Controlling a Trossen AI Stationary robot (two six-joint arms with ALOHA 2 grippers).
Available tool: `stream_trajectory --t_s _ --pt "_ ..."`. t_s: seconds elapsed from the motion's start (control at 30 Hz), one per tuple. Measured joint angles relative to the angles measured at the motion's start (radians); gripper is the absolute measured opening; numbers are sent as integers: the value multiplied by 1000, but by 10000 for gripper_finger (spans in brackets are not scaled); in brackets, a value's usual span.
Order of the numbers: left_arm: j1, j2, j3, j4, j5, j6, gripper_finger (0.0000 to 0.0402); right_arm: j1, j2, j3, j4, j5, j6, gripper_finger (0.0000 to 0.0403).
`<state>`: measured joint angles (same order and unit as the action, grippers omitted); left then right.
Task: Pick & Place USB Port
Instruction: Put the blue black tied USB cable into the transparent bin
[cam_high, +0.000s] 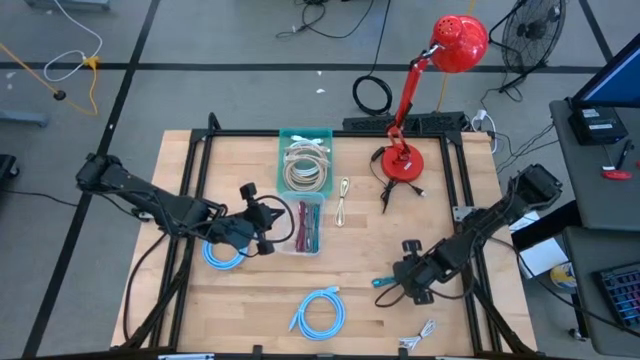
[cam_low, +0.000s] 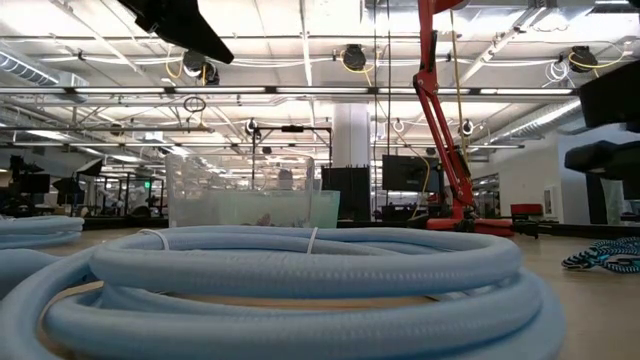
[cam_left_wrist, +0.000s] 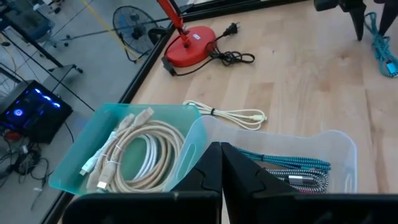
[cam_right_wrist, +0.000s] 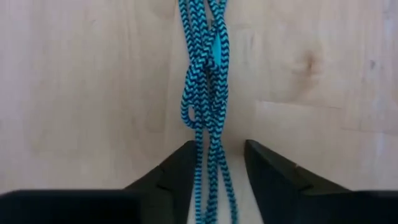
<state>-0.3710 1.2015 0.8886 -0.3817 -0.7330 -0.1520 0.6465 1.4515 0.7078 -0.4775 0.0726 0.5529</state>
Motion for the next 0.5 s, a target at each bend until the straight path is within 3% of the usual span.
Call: stream_trajectory --t_s 0.2,0.37,0.5 --pt "0 0 0 -1 0 2 0 -55 -7 18 3 15 -73 19" --pt "0 0 0 2 -35 -1 0 -119 -7 55 25 124 -150 10" --pt "0 0 0 1 -176 -53 0 -172 -7 95 84 228 -251 5"
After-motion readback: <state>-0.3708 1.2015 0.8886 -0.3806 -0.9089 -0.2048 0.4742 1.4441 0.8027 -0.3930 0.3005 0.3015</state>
